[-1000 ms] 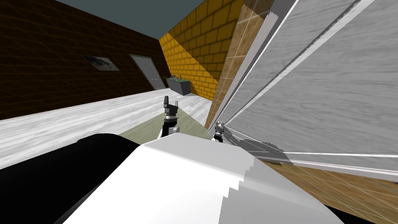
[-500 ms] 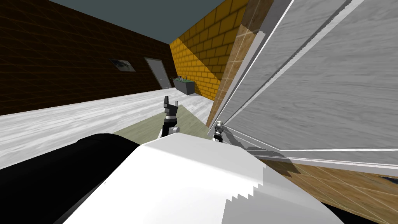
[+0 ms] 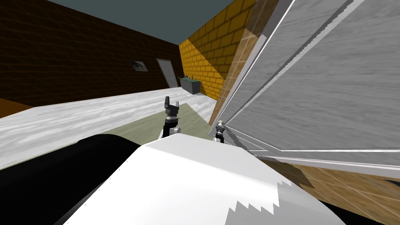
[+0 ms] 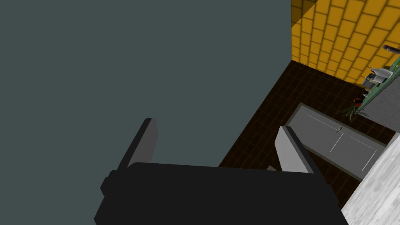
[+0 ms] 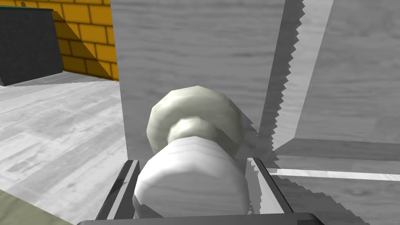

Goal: Push the door open

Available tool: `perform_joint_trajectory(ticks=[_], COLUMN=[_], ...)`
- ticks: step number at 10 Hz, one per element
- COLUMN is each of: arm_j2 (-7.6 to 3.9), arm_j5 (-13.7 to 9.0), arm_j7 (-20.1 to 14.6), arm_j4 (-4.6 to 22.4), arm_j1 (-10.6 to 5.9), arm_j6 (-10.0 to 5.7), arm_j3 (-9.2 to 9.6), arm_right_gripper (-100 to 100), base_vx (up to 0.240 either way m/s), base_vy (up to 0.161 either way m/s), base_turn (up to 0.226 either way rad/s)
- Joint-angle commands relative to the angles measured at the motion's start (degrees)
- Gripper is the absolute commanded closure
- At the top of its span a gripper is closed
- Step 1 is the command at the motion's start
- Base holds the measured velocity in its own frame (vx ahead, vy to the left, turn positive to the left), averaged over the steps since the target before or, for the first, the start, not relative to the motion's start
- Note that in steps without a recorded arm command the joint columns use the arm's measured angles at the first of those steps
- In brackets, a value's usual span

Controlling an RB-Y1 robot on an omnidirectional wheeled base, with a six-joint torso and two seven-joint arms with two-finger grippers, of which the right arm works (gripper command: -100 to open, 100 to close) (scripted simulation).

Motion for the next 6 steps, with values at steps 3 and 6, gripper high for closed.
perform_joint_trajectory(ticks=[3,6], arm_j2=[-0.64,-0.69], arm_j5=[0.81,1.57], arm_j7=[-1.89,-3.1], arm_j4=[3.18,4.81], arm_j1=[-1.99,-3.27], arm_j6=[-0.71,-0.64], arm_j3=[-1.07,-1.44], arm_right_gripper=[100,100], base_vx=[-0.144,-0.139], base_vy=[-0.056,-0.052], base_turn=[0.12,0.138])
